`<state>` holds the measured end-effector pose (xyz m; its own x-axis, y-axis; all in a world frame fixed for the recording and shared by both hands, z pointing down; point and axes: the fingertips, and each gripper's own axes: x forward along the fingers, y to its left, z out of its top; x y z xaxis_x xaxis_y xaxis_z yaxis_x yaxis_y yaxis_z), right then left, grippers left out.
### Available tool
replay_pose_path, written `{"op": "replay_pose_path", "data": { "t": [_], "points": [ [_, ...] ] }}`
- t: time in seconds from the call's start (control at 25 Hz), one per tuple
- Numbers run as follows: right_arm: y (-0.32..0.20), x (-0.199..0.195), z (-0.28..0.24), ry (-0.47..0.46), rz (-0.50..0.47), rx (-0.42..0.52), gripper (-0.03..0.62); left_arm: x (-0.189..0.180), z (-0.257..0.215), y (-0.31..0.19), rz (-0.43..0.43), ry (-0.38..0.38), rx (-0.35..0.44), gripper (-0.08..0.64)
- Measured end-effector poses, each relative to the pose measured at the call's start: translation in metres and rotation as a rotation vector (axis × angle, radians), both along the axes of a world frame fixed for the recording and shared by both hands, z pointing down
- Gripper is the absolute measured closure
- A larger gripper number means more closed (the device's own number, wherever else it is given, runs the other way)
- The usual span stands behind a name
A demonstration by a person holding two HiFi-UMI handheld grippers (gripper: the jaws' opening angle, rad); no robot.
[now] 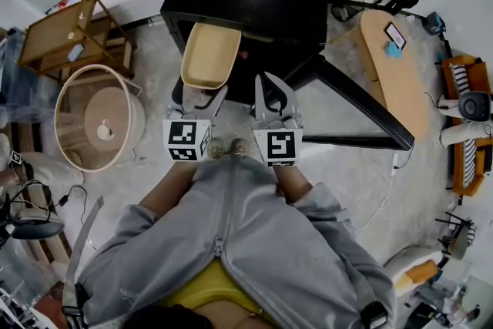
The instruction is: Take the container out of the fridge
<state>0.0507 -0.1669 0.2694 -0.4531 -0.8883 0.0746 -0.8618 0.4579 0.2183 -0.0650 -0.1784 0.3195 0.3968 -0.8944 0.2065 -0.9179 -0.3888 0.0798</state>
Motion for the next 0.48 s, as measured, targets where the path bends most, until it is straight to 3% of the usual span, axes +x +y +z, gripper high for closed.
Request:
{"op": "replay_pose_path", "data": {
  "t": [0.48],
  "points": [
    [0.008, -0.003, 0.021, -0.011, 0.005, -0.073, 0.592, -0.001, 0.014, 0.005, -0.006, -0.010, -0.053, 0.115]
  ]
}}
